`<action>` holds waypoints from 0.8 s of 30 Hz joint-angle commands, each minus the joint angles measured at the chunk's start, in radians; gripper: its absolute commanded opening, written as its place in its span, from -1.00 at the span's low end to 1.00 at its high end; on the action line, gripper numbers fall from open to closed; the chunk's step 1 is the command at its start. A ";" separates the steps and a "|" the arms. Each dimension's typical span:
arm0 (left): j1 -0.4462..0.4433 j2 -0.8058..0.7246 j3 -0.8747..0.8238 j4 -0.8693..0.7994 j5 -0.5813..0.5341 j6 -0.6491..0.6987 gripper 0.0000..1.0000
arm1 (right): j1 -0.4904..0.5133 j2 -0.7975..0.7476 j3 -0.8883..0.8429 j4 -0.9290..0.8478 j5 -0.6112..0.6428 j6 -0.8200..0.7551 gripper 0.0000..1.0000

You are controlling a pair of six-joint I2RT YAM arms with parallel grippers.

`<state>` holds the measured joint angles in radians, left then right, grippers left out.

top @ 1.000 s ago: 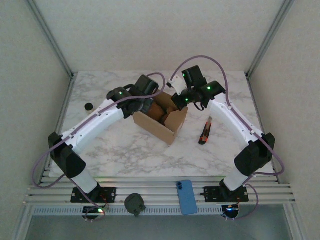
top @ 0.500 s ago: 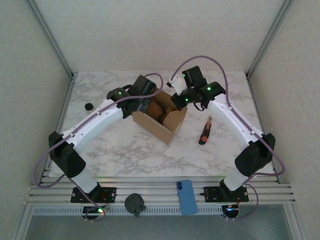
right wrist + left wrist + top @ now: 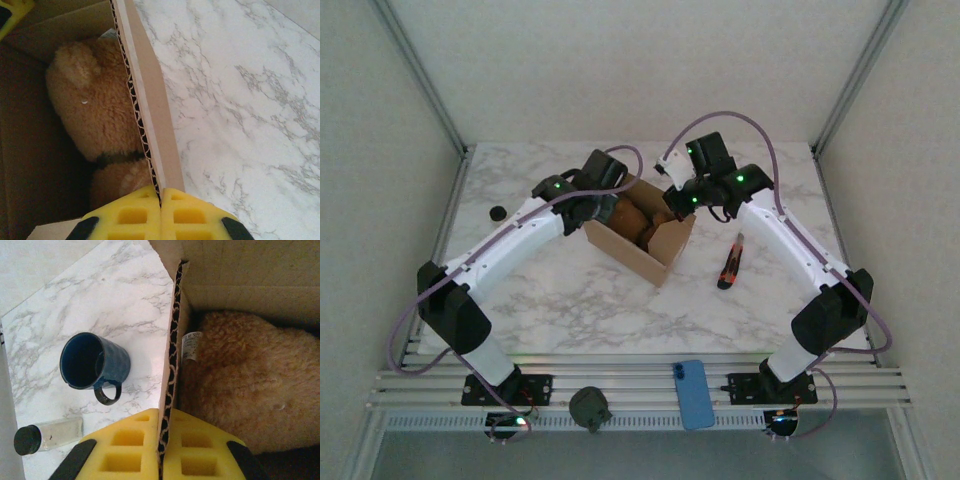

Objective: Unpack the express box

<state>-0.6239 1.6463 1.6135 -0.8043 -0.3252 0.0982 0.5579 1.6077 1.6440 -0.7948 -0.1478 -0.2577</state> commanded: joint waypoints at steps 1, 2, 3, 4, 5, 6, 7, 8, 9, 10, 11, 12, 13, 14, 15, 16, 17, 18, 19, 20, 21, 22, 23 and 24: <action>0.006 -0.034 0.047 0.013 -0.031 -0.006 -1.00 | -0.007 -0.061 -0.019 0.040 0.041 0.077 -0.81; 0.003 -0.035 0.060 0.014 -0.036 -0.008 -1.00 | -0.007 -0.069 -0.026 0.042 0.053 0.096 -0.64; -0.001 -0.037 0.072 0.013 -0.041 -0.011 -1.00 | -0.007 -0.081 -0.036 0.046 0.062 0.117 -0.49; -0.007 -0.039 0.077 0.014 -0.044 -0.011 -1.00 | -0.006 -0.096 -0.047 0.053 0.065 0.138 -0.34; -0.012 -0.043 0.083 0.017 -0.045 -0.012 -1.00 | -0.005 -0.113 -0.058 0.063 0.065 0.162 -0.16; -0.018 -0.045 0.086 0.018 -0.047 -0.012 -1.00 | -0.005 -0.134 -0.067 0.070 0.064 0.185 -0.04; -0.024 -0.046 0.089 0.020 -0.049 -0.014 -1.00 | -0.003 -0.150 -0.073 0.074 0.062 0.201 -0.04; -0.030 -0.046 0.092 0.019 -0.050 -0.015 -1.00 | 0.003 -0.170 -0.079 0.079 0.063 0.226 -0.06; -0.035 -0.046 0.093 0.019 -0.055 -0.019 -1.00 | 0.008 -0.187 -0.085 0.085 0.065 0.245 -0.16; -0.041 -0.047 0.093 0.020 -0.059 -0.020 -1.00 | 0.019 -0.205 -0.095 0.092 0.059 0.264 -0.31; -0.047 -0.047 0.093 0.019 -0.064 -0.021 -1.00 | 0.032 -0.224 -0.108 0.105 0.050 0.285 -0.40; -0.053 -0.048 0.092 0.021 -0.071 -0.024 -1.00 | 0.050 -0.241 -0.124 0.122 0.038 0.308 -0.48; -0.058 -0.049 0.090 0.021 -0.073 -0.025 -1.00 | 0.066 -0.250 -0.138 0.134 0.029 0.328 -0.52; -0.062 -0.051 0.089 0.023 -0.076 -0.027 -1.00 | 0.086 -0.258 -0.155 0.149 0.023 0.348 -0.58; -0.064 -0.051 0.086 0.024 -0.080 -0.028 -1.00 | 0.105 -0.261 -0.167 0.160 0.022 0.364 -0.65; -0.066 -0.051 0.085 0.024 -0.085 -0.028 -1.00 | 0.131 -0.259 -0.178 0.169 0.022 0.375 -0.69; -0.069 -0.051 0.085 0.023 -0.091 -0.029 -1.00 | 0.154 -0.251 -0.186 0.176 0.023 0.380 -0.69; -0.071 -0.051 0.086 0.022 -0.094 -0.028 -1.00 | 0.170 -0.239 -0.188 0.178 0.030 0.383 -0.68; -0.073 -0.050 0.086 0.021 -0.098 -0.028 -1.00 | 0.182 -0.218 -0.186 0.178 0.039 0.384 -0.67; -0.075 -0.050 0.087 0.021 -0.100 -0.028 -1.00 | 0.185 -0.193 -0.181 0.177 0.053 0.388 -0.65; -0.077 -0.051 0.088 0.019 -0.101 -0.028 -1.00 | 0.184 -0.171 -0.178 0.182 0.069 0.390 -0.63; -0.079 -0.051 0.091 0.016 -0.104 -0.028 -1.00 | 0.206 -0.145 -0.177 0.196 0.083 0.393 -0.62; -0.082 -0.051 0.091 0.016 -0.107 -0.029 -1.00 | 0.209 -0.120 -0.180 0.220 0.096 0.399 -0.60; -0.083 -0.053 0.091 0.017 -0.107 -0.032 -1.00 | 0.209 -0.101 -0.183 0.244 0.114 0.405 -0.56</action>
<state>-0.6949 1.6329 1.6730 -0.8047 -0.3836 0.0822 0.7513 1.4540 1.4769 -0.6155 -0.0860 0.1074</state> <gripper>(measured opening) 0.039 0.205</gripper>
